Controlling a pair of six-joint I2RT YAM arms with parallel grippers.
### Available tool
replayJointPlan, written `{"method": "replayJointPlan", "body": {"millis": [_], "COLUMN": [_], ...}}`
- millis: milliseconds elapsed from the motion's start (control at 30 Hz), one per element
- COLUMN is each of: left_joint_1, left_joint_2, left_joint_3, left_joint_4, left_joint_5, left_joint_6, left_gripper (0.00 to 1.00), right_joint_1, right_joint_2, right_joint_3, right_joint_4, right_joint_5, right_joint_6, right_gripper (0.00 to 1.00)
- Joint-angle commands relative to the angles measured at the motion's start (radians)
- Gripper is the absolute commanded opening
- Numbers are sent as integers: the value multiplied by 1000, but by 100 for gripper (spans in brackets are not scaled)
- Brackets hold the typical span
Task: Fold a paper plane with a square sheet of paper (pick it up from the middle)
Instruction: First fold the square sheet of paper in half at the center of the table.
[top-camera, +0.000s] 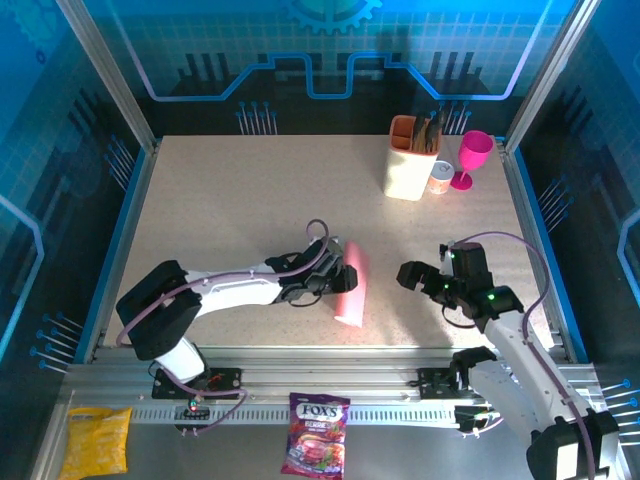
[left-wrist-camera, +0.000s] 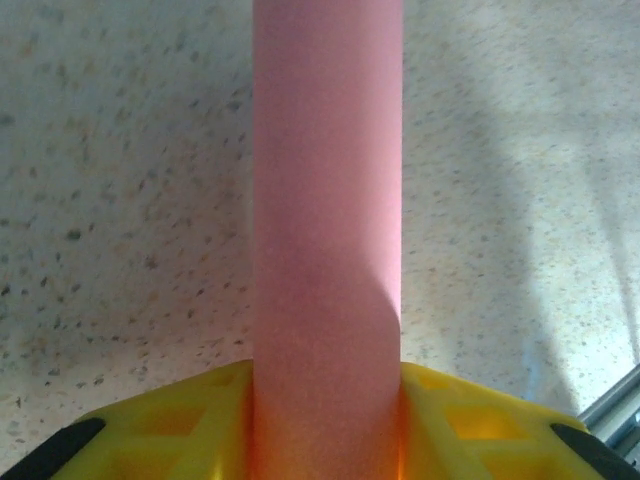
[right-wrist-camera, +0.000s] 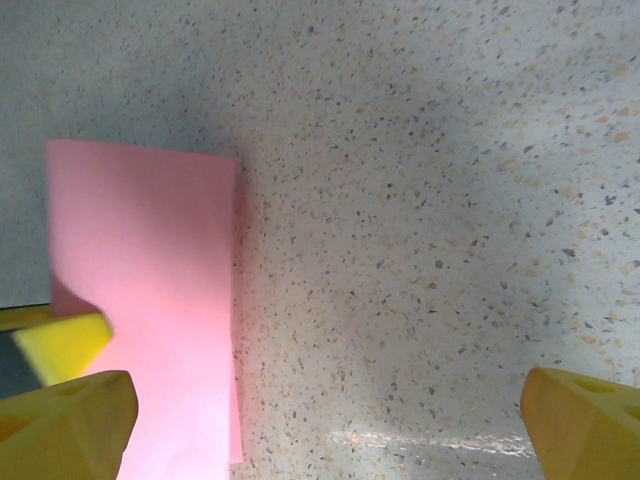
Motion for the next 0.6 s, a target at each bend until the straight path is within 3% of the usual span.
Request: {"method": "replayJointPlan", "body": {"millis": [0,200,367,567], "left_joint_1": [3,22,73,89], "left_joint_2": [16,31,71,77], "left_joint_3": [-36,-66,-73,-42], "left_joint_4": [139,99,117,56], "left_joint_5": [-27,-123,-111,-121], "left_joint_6": [-54,-8,17,109], "left_gripper": [38,40,41,57], "right_joint_1": [-15,-3,59,127], "right_joint_2": [15,78,149,217], "right_joint_3": [12,28,52,60], "right_joint_4": [24,87,120,173], "right_joint_5": [-68,-173,-154,-107], "right_joint_6": [-42,-79,-74,-42], "right_gripper": [99,98,97,95]}}
